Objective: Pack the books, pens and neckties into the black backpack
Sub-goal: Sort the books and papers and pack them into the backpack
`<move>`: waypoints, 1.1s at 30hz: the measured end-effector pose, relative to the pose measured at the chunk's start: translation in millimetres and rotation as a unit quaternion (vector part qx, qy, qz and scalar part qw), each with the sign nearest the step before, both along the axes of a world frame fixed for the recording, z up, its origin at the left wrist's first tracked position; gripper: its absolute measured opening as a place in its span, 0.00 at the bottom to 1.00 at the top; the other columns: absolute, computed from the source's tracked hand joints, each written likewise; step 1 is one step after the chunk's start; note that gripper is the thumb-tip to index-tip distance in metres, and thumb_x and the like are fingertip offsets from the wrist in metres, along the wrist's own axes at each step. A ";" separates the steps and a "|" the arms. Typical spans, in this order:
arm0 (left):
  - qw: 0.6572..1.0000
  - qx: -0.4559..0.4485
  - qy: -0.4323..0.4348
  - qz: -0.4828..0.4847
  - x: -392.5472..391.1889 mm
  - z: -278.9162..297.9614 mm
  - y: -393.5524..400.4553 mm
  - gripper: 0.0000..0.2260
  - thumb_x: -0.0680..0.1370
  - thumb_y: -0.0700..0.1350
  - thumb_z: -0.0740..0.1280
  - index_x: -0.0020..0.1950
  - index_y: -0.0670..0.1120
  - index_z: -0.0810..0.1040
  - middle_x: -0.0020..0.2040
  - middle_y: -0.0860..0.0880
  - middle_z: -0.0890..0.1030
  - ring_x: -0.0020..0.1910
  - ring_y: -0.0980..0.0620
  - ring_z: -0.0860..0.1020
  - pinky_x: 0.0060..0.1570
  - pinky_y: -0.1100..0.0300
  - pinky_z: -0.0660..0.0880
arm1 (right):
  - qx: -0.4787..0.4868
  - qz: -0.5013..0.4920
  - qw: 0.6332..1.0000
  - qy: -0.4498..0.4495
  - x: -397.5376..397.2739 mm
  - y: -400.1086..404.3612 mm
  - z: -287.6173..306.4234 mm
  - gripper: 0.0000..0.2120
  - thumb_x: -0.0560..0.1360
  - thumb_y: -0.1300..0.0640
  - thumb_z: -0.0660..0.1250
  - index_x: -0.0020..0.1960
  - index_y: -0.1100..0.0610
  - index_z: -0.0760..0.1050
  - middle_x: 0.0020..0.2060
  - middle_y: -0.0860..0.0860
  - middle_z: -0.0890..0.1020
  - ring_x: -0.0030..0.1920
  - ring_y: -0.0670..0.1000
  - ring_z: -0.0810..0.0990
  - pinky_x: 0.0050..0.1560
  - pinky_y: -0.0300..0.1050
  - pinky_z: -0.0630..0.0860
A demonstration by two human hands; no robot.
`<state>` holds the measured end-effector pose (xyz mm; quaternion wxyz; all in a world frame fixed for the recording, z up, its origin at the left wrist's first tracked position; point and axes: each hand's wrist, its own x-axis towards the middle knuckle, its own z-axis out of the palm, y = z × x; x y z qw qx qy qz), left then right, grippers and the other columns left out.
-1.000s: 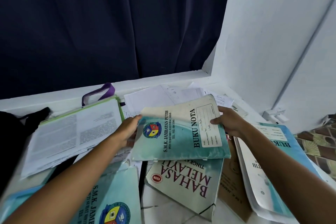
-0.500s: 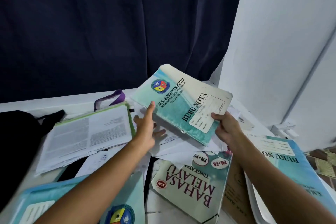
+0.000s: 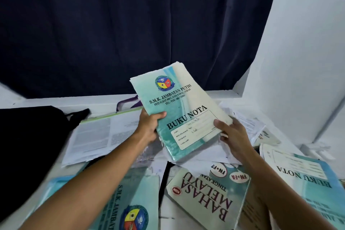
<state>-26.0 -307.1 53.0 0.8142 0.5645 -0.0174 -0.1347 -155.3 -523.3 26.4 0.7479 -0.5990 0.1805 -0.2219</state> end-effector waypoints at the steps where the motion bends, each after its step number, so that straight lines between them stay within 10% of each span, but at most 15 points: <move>1: 1.000 0.013 -0.012 -0.014 3.1 2.0 5.1 0.22 0.71 0.26 0.68 0.64 0.38 0.73 0.57 0.39 0.82 0.55 0.39 0.81 0.52 0.43 0.79 | -0.006 -0.020 1.000 0.011 1.6 -6.5 2.8 0.22 0.73 0.60 0.73 0.65 0.59 0.71 0.50 0.55 0.83 0.45 0.53 0.82 0.39 0.42 0.75; 7: 0.967 0.157 -0.085 -0.180 9.4 34.8 43.6 0.19 0.72 0.25 0.67 0.58 0.43 0.75 0.52 0.43 0.84 0.44 0.46 0.84 0.42 0.50 0.82 | -0.312 -0.064 0.948 -0.030 26.9 -21.2 61.0 0.25 0.73 0.53 0.74 0.68 0.54 0.72 0.65 0.50 0.73 0.64 0.51 0.72 0.61 0.44 0.70; 12: 0.891 0.273 -0.095 -0.350 21.2 67.8 73.3 0.27 0.69 0.29 0.72 0.66 0.42 0.71 0.61 0.40 0.81 0.57 0.38 0.81 0.46 0.46 0.82 | -0.508 0.099 0.856 0.005 62.8 0.2 135.0 0.33 0.70 0.50 0.76 0.72 0.50 0.70 0.67 0.50 0.73 0.68 0.48 0.70 0.68 0.43 0.64; 20: 0.800 0.381 -0.091 -0.454 25.0 101.8 114.0 0.33 0.67 0.33 0.74 0.71 0.46 0.68 0.65 0.39 0.78 0.60 0.35 0.79 0.52 0.37 0.79 | -0.178 0.487 0.843 0.139 82.5 36.6 108.7 0.36 0.55 0.54 0.85 0.60 0.60 0.78 0.59 0.61 0.81 0.56 0.61 0.82 0.52 0.54 0.81; 28: 0.895 0.395 -0.124 -0.164 20.2 99.1 243.6 0.43 0.52 0.78 0.70 0.63 0.62 0.73 0.62 0.48 0.80 0.60 0.47 0.78 0.56 0.47 0.76 | -0.035 0.427 0.897 0.105 65.6 84.7 47.8 0.47 0.50 0.55 0.87 0.65 0.66 0.73 0.58 0.64 0.81 0.52 0.63 0.83 0.47 0.56 0.82; 33: 0.937 0.305 0.016 -0.169 -8.0 29.9 306.1 0.46 0.52 0.75 0.74 0.62 0.50 0.78 0.56 0.39 0.81 0.49 0.41 0.79 0.45 0.46 0.80 | 0.028 0.404 0.905 0.128 45.2 130.2 14.6 0.48 0.47 0.56 0.87 0.64 0.66 0.74 0.57 0.65 0.81 0.50 0.63 0.83 0.46 0.56 0.82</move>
